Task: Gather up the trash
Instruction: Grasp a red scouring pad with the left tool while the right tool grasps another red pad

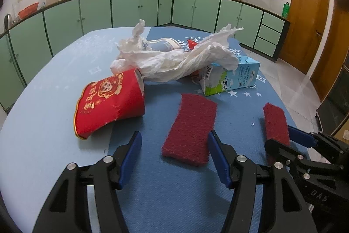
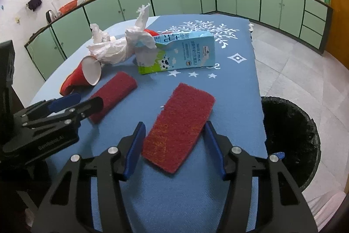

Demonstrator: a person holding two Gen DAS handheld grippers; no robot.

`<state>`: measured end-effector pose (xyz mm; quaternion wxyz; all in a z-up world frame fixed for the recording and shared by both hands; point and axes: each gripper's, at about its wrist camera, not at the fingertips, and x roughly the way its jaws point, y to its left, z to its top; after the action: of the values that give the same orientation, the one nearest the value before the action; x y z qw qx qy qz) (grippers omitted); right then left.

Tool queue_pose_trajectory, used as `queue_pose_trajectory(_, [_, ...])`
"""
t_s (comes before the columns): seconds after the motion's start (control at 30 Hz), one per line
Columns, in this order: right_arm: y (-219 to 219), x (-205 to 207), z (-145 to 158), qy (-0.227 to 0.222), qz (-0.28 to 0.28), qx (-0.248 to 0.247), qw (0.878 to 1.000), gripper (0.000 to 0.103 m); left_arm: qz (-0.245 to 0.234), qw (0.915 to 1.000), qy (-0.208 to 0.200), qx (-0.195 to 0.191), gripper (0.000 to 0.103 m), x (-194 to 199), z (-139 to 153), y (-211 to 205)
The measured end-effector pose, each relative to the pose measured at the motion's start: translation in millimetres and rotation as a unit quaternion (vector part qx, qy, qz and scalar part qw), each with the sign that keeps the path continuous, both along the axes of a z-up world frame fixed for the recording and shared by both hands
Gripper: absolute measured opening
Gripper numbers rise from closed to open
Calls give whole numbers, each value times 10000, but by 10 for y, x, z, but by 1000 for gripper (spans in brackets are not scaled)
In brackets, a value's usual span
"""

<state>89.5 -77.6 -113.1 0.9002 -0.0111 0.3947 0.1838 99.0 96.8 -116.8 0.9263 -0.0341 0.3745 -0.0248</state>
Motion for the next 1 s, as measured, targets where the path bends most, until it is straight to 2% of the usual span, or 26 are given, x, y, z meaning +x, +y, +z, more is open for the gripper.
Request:
queue_pose_trajectory(0.17, [-25, 15, 62, -127, -54, -40, 9999, 53, -94, 9999, 59, 14, 62, 39, -10, -50])
queue_pose_trajectory(0.57, [-146, 88, 49, -47, -205, 78, 9997, 53, -81, 9995, 234, 197, 67, 164, -115, -148])
queue_pose_trajectory(0.63, [-150, 87, 53, -45, -201, 104, 9997, 53, -38, 9995, 217, 236, 59, 176, -112, -162])
queue_pose_trajectory(0.67, [-153, 84, 55, -47, -203, 113, 9997, 53, -49, 9995, 202, 217, 48, 175, -106, -163])
queue_pose_trajectory(1.0, [-263, 71, 158, -182, -308, 136, 9993, 53, -41, 9999, 42, 151, 47, 119, 6, -245])
